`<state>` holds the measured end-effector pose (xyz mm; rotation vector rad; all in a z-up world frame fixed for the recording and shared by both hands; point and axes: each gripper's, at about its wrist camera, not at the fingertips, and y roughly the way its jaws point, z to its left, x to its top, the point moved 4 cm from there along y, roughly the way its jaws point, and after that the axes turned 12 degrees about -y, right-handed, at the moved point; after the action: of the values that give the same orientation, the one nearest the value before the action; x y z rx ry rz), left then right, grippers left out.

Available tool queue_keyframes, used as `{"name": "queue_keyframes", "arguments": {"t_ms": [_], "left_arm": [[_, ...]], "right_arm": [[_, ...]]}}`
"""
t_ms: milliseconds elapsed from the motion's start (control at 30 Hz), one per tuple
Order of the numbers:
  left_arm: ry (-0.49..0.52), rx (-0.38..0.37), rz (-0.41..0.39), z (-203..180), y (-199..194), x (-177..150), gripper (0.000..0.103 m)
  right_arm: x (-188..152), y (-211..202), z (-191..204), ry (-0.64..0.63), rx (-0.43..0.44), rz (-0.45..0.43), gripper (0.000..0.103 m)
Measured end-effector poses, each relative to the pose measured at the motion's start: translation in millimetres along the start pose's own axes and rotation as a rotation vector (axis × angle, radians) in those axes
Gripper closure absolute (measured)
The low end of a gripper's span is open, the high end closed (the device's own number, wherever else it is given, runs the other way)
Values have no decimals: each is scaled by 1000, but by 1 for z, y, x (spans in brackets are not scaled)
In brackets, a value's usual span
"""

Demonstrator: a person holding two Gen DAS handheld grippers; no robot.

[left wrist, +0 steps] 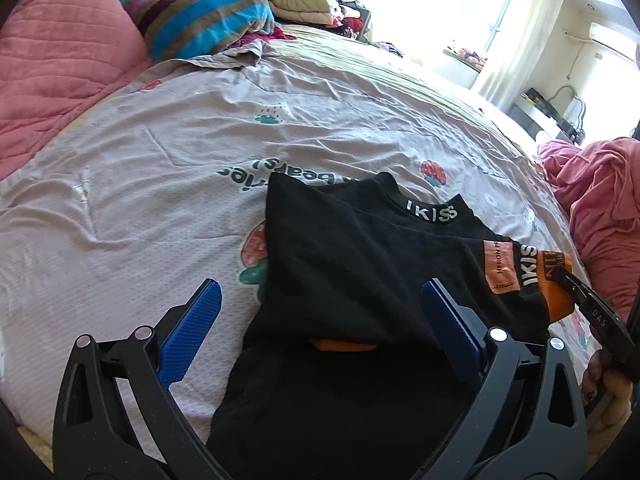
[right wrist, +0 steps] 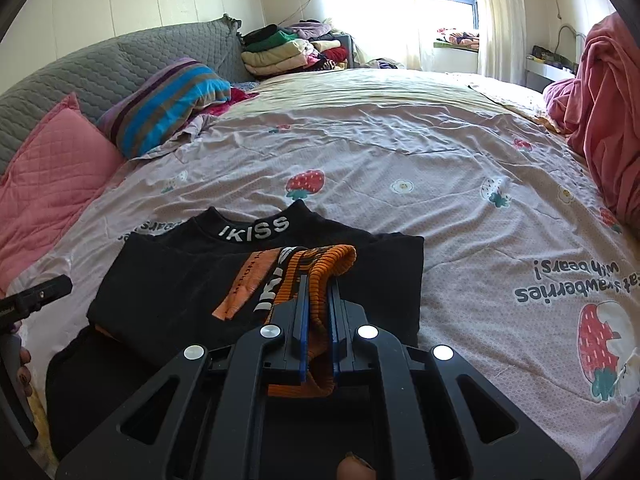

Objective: Fold small clothes
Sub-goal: 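Grasp the laid orange cuff with the right gripper, straighten it, release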

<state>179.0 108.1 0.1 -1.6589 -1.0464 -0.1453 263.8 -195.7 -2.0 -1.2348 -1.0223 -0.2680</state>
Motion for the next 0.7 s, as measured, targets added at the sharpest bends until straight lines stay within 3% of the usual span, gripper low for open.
{"name": "queue_keyframes", "arguments": {"t_ms": [200, 367, 433, 700], "left_arm": [[4, -9, 9, -3, 7, 3, 11], [25, -20, 29, -10, 16, 3, 22], [37, -25, 41, -13, 19, 2, 33], [83, -28, 89, -23, 38, -6, 43]], "right_arm": [[-2, 6, 0, -2, -4, 14, 96], [-3, 9, 0, -5, -8, 21, 95], [-4, 11, 0, -4, -8, 27, 95], [-6, 12, -9, 22, -69, 30, 90]]}}
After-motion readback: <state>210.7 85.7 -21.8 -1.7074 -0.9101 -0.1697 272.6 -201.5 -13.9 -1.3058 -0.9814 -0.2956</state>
